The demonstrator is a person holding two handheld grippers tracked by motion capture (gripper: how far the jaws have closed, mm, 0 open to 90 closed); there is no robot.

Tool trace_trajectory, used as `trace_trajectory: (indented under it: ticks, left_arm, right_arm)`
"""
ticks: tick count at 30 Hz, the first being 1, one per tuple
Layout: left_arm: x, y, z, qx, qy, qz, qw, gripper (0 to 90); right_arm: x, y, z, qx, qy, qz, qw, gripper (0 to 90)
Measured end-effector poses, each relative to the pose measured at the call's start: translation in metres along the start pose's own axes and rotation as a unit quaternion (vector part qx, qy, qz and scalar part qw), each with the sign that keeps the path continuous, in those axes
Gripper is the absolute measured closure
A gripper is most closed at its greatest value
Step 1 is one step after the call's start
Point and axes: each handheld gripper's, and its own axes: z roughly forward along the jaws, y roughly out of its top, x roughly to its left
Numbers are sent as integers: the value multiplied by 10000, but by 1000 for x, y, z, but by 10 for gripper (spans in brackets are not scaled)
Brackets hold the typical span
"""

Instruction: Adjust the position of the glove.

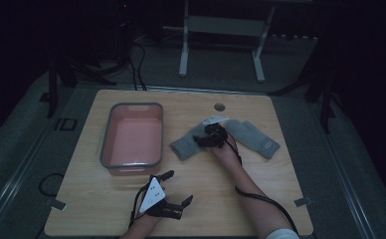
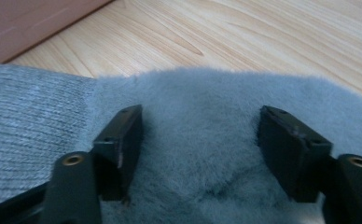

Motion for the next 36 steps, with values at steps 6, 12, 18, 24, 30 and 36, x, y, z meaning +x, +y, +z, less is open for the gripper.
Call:
trace_trajectory:
  ticks: [6, 12, 18, 24, 30, 36]
  left_arm:
    - [0, 0, 0, 5, -5, -1, 10000, 3]
    - [1, 0, 0, 9, -4, -20, 10000, 3]
    - [1, 0, 0, 8, -5, -21, 10000, 3]
    - [0, 0, 0, 7, -7, -8, 10000, 3]
    - [0, 0, 0, 10, 4, -13, 10000, 3]
    - [0, 0, 0, 12, 12, -9, 10000, 3]
  right_arm:
    - [-2, -4, 1, -86, 24, 148, 9999, 509]
    - [-4, -1, 1, -33, 215, 209, 9995, 755]
    - [-7, 6, -4, -4, 605, 297, 9977, 828]
    - [-8, 14, -30, -122, 1119, -124, 9936, 837]
    - [-10, 10, -61, -91, 1730, -739, 9821, 839]
    - [-11, 5, -80, -56, 2306, -1081, 9670, 839]
